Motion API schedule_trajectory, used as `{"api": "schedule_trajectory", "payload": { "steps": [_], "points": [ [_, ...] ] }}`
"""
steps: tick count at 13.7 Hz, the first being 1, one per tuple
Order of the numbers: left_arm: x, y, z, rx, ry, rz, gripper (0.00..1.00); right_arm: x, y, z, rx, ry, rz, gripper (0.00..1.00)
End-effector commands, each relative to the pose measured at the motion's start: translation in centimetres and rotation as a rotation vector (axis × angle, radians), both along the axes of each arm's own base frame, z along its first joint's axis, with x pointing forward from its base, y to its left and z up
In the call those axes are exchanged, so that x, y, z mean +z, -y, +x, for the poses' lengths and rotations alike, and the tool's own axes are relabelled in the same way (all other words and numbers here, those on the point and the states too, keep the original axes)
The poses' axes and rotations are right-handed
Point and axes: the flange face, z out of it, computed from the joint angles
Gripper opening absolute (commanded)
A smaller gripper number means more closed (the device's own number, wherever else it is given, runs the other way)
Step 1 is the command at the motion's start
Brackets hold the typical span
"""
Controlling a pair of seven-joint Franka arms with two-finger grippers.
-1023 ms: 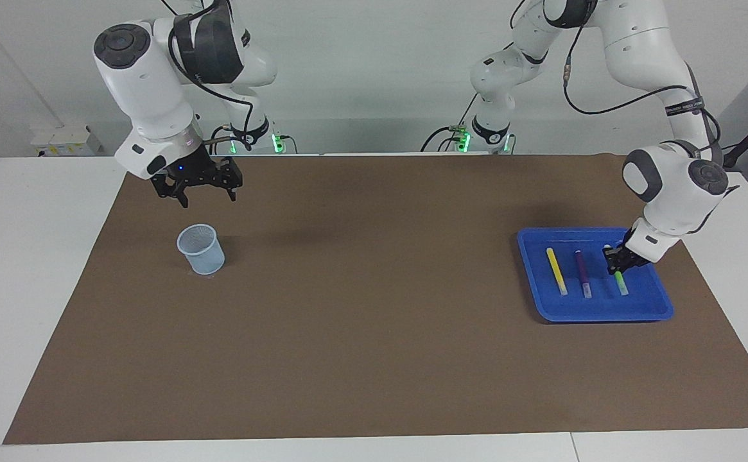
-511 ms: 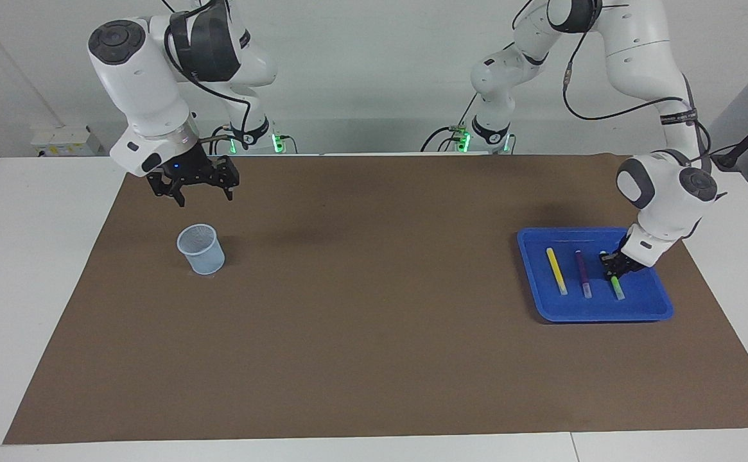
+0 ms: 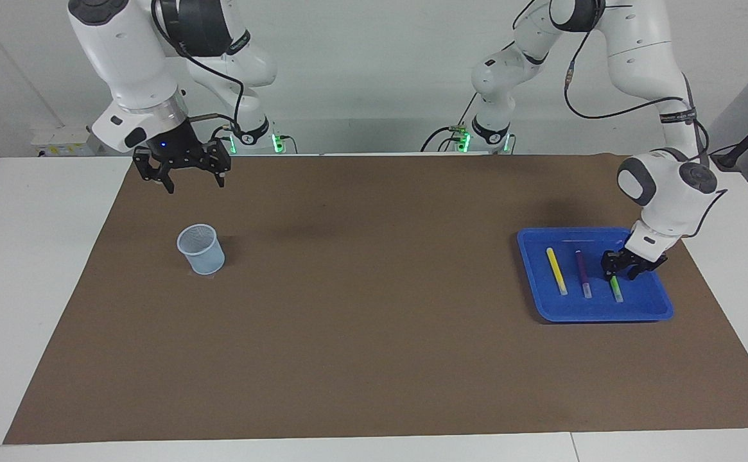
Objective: Right arm passes pens to left for tray arrangement
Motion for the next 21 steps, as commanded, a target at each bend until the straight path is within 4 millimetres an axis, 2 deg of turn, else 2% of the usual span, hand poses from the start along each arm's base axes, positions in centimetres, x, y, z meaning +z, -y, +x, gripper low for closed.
{"api": "schedule_trajectory", "payload": {
  "steps": [1, 2, 5, 8, 10, 12, 16, 21],
  "points": [
    [1.1, 0.4, 0.0, -0.009, -0.044, 0.005, 1.0, 0.6, 0.5, 1.2, -0.034, -0.009, -0.005, 1.0],
    [2.3, 0.4, 0.4, -0.009, -0.06, 0.006, 1.0, -0.1, 0.6, 1.2, -0.038, -0.017, -0.006, 1.0],
    [5.5, 0.5, 0.5, -0.005, -0.102, 0.013, 1.0, -0.2, 1.8, 1.2, -0.06, -0.02, -0.006, 1.0],
    [8.5, 1.3, 0.5, -0.013, -0.111, 0.027, 1.0, -0.5, 5.4, 1.0, -0.124, -0.028, -0.005, 1.0],
    [10.9, 2.2, 0.1, -0.02, -0.1, 0.04, 1.0, -0.5, 4.7, 1.0, -0.112, -0.027, -0.004, 1.0],
    [13.7, 3.9, -0.1, -0.007, -0.08, 0.016, 1.0, -0.4, 4.2, 1.0, -0.106, -0.023, -0.004, 1.0],
    [19.5, 7.7, -0.6, 0.106, -0.073, 0.015, 1.0, 0.0, 5.1, 1.2, -0.12, -0.002, -0.003, 1.0],
    [25.1, 9.8, -2.7, 0.113, -0.053, 0.038, 1.0, 0.0, 5.4, 1.0, -0.126, -0.011, -0.004, 1.0]
  ]
}}
